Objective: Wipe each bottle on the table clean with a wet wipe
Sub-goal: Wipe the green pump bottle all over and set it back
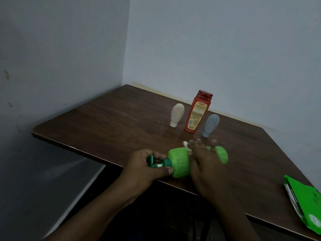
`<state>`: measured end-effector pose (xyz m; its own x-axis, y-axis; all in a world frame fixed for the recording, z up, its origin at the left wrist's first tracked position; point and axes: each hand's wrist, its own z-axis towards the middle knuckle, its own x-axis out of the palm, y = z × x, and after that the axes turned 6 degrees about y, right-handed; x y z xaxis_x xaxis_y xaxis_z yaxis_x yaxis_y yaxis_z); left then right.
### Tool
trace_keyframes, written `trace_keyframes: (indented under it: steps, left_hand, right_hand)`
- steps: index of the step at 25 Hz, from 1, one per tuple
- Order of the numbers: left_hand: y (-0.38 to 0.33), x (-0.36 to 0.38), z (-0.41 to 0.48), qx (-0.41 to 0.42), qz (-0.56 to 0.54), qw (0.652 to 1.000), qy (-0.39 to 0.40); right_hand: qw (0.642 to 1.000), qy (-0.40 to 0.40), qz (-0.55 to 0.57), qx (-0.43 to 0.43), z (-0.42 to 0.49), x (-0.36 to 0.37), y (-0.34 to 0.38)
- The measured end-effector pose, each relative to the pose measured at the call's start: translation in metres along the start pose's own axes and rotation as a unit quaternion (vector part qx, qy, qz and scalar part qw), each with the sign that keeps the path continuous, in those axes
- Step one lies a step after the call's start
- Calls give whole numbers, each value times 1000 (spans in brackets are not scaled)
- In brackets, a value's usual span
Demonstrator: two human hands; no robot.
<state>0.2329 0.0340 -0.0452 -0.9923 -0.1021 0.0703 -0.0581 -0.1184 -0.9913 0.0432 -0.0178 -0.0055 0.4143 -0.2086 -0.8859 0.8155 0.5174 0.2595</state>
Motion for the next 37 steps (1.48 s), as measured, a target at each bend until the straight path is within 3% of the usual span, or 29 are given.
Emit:
trace_keyframes:
  steps: [4,8,11,13,19,21,27,29,32,37]
  left_hand:
    - [0,-2,0,-10,-10,1000,22]
    - [-1,2,0,-23,-16,1000,3]
    - [-2,3,1,-21,-23,1000,3]
    - [-1,4,3,-21,-21,1000,2]
    - [-3,-1,3,-11,-8,1000,7]
    - [-4,0,2,-6,-4,1000,13]
    - [0,4,3,-9,-28,1000,4]
    - [1,4,4,-6,-32,999,-2]
    - [1,3,4,-6,-30,999,-14]
    - [-4,1,1,-9,-14,1000,-6]
  right_hand:
    - [987,58,39,-143,-11,2,28]
    - [998,25,52,-3,-7,-18,-26]
    - [995,25,-36,92,0,-28,-61]
    - [991,26,-67,109,3,-26,-59]
    - [994,57,21,-95,-11,5,28]
    - [990,62,38,-121,-11,3,26]
    - [997,10,6,75,1,-24,-64]
    - [995,10,-19,96,5,-22,-69]
    - [998,4,-9,57,0,-12,-40]
    - [994,49,50,-88,-6,10,25]
